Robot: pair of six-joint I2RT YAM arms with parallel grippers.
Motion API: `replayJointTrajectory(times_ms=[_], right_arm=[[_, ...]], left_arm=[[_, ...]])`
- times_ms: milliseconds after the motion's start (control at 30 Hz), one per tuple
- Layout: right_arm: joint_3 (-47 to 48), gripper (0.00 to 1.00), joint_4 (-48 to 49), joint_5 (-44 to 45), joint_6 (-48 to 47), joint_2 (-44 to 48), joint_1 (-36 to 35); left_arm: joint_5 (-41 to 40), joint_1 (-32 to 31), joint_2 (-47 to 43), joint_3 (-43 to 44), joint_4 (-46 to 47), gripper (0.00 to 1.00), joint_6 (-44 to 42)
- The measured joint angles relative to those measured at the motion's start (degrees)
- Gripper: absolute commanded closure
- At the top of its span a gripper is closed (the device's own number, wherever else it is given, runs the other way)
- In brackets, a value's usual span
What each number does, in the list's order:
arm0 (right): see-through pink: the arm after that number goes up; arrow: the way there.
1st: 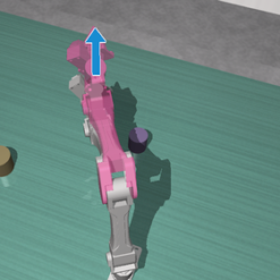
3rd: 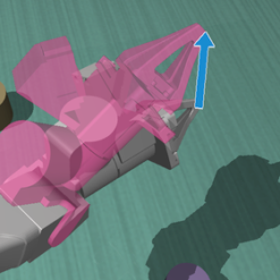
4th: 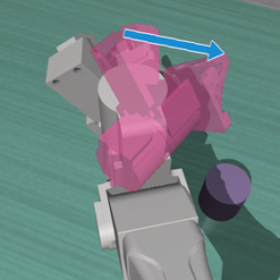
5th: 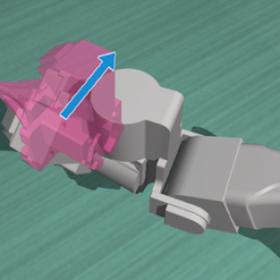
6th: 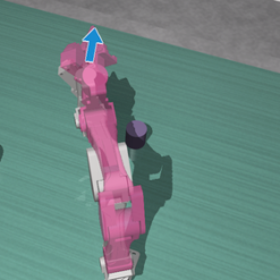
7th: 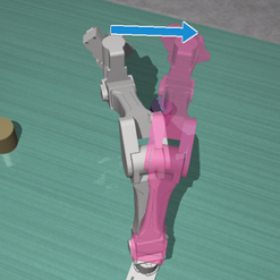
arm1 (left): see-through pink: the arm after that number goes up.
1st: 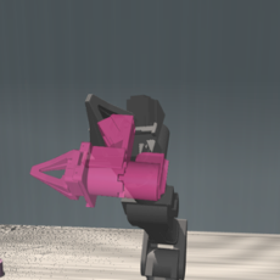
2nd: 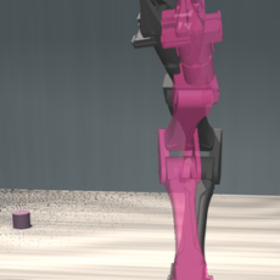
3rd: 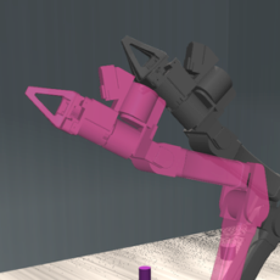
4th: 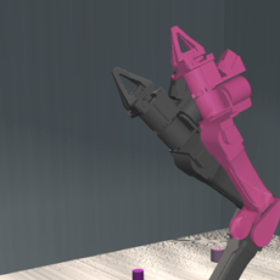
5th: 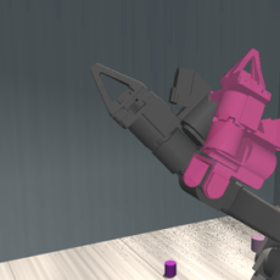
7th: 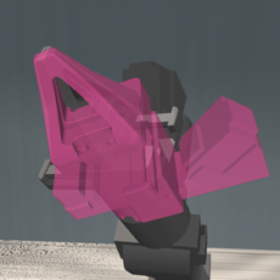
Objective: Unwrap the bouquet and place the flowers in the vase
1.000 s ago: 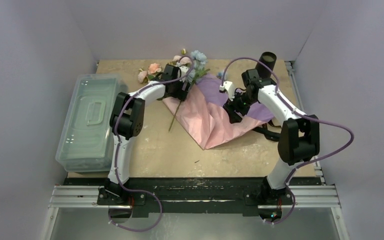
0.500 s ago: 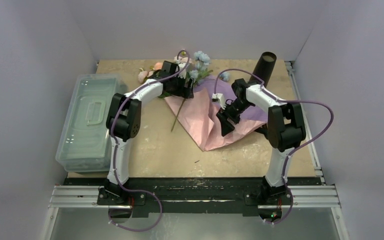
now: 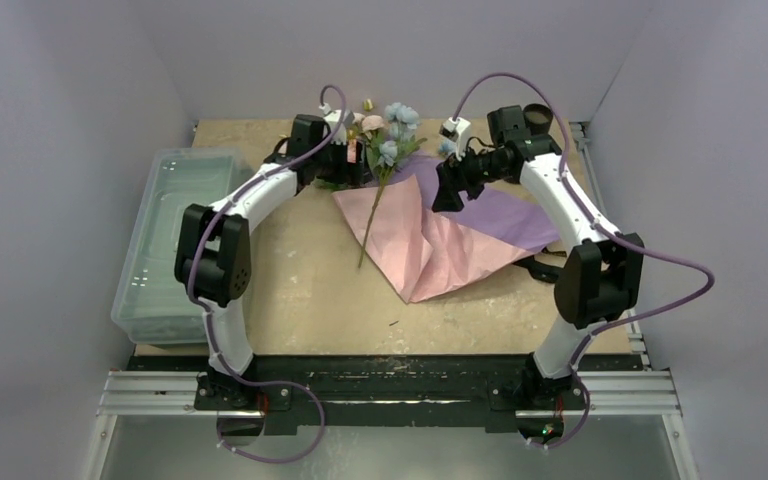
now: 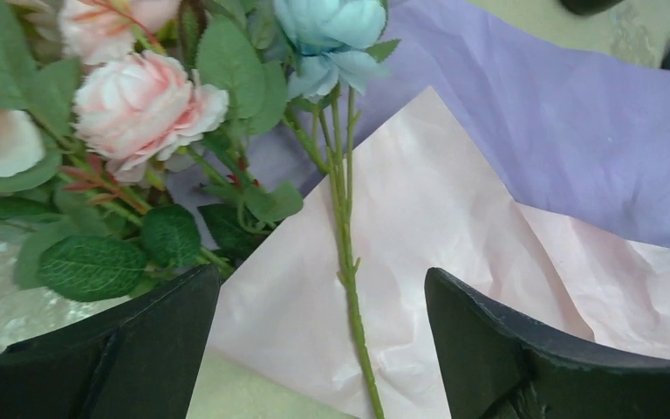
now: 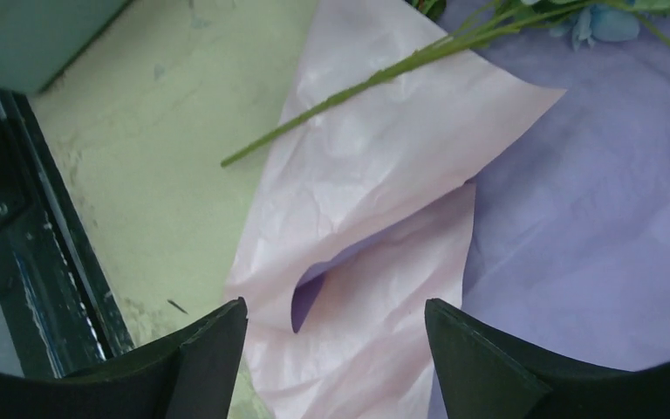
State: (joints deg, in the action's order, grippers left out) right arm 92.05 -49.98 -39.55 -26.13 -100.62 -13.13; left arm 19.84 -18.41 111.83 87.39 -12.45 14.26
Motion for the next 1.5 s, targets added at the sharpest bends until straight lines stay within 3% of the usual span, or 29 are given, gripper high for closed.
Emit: replayJointTrajectory(times_ms=[200, 300, 400, 600, 867, 1133, 1200, 1300, 1500], right_arm=[[1.49, 0.25, 8.26, 0.61, 13.07, -0.2, -3.26], [1.33, 0.31, 14.23, 3.93, 21.7, -1.42, -7.23], [0.7, 0.37, 20.13, 9.4, 30.69, -2.99, -11.54], [4.15, 0.39, 25.86, 27.08, 41.86, -11.56, -18.95], [12.92, 0.38, 26.97, 40.59, 46.49, -25.88, -21.59], [15.72, 0.5, 26.88, 46.34, 46.18, -31.39, -21.53], [15.74, 0.55, 26.75, 46.45, 46.01, -31.45, -21.53], [16.2, 0.57, 26.75, 45.99, 45.51, -31.45, -21.53], [16.26, 0.57, 26.75, 44.81, 44.92, -31.45, -21.53]], left_arm=[[4.0, 3.85, -3.98, -5.68, 3.67, 0.26, 2.45], [7.65, 5.01, -5.49, -10.73, 5.64, 0.27, 4.9], [9.75, 5.29, -6.91, -15.91, 7.17, 0.27, 7.17], [10.19, 5.68, -11.21, -21.16, 7.08, 0.27, 7.69], [9.66, 6.01, -14.78, -21.35, 7.48, 0.26, 6.16], [6.91, 5.46, -13.9, -21.07, 6.91, 0.28, 3.56], [5.25, 4.87, -11.91, -19.8, 6.69, 0.32, 2.29], [4.59, 3.28, -8.24, -18.18, 7.1, 0.47, 1.14], [11.02, 2.75, -2.58, -17.73, 14.84, 0.63, 4.33]])
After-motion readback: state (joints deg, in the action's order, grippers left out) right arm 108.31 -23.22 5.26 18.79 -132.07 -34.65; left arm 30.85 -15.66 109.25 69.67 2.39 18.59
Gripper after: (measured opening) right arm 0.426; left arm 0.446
